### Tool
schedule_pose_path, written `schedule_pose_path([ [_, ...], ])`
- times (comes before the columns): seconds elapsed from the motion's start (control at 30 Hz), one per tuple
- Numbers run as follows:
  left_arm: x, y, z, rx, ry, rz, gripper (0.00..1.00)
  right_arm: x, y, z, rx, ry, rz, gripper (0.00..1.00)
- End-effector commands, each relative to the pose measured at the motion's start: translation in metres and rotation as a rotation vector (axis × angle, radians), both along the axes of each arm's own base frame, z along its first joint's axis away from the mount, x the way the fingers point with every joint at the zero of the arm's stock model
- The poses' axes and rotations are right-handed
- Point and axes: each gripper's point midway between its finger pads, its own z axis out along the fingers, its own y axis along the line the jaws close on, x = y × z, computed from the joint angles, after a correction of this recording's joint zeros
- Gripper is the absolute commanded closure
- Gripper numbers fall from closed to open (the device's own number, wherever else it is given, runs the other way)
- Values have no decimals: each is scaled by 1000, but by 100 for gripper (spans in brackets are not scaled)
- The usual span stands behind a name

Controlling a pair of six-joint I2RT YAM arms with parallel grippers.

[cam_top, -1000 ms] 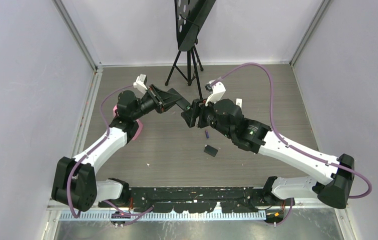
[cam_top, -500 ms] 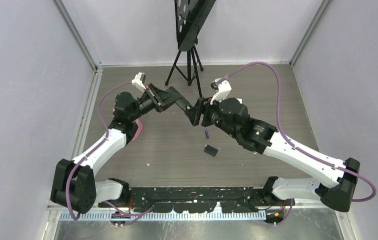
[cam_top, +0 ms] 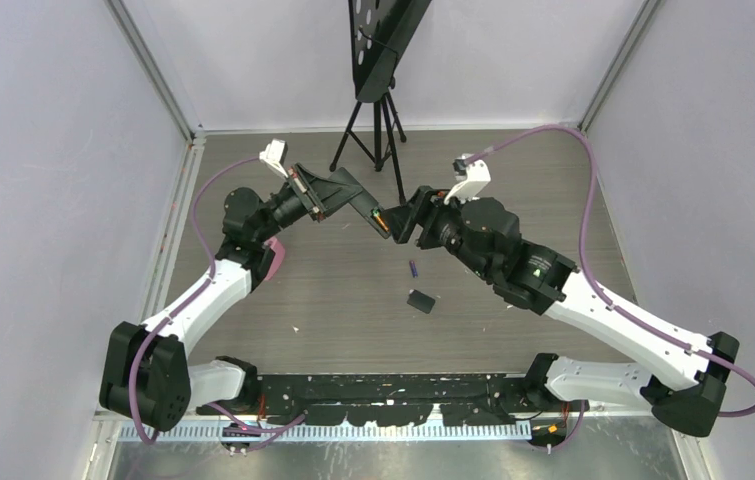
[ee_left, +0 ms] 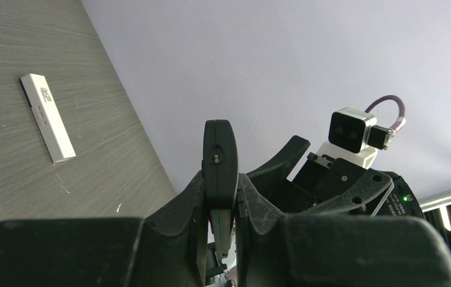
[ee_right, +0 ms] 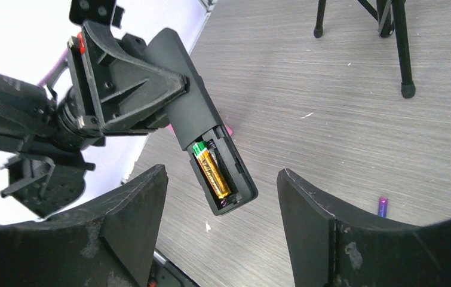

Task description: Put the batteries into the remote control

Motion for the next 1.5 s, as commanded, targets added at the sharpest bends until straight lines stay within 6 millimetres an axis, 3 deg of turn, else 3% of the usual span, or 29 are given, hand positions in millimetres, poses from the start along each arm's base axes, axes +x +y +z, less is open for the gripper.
schedule_pose_path([
  [0.0, -10, 4, 27, -36, -146, 2, 100, 2, -11, 29, 270, 42, -113, 26],
  [0.37, -16, 9, 49, -95, -224, 20, 100, 4, 6, 25, 668, 184, -124, 25],
  [1.1, -14, 11, 60, -144, -222, 26, 100, 6, 13, 11, 689, 221, -119, 64],
  [1.27, -14, 11, 60, -144, -221, 25, 100, 6, 12, 12, 687, 217, -123, 60],
  [1.47, -14, 10, 57, -138, -217, 21, 100, 7, 1, 21, 723, 189, -152, 42],
])
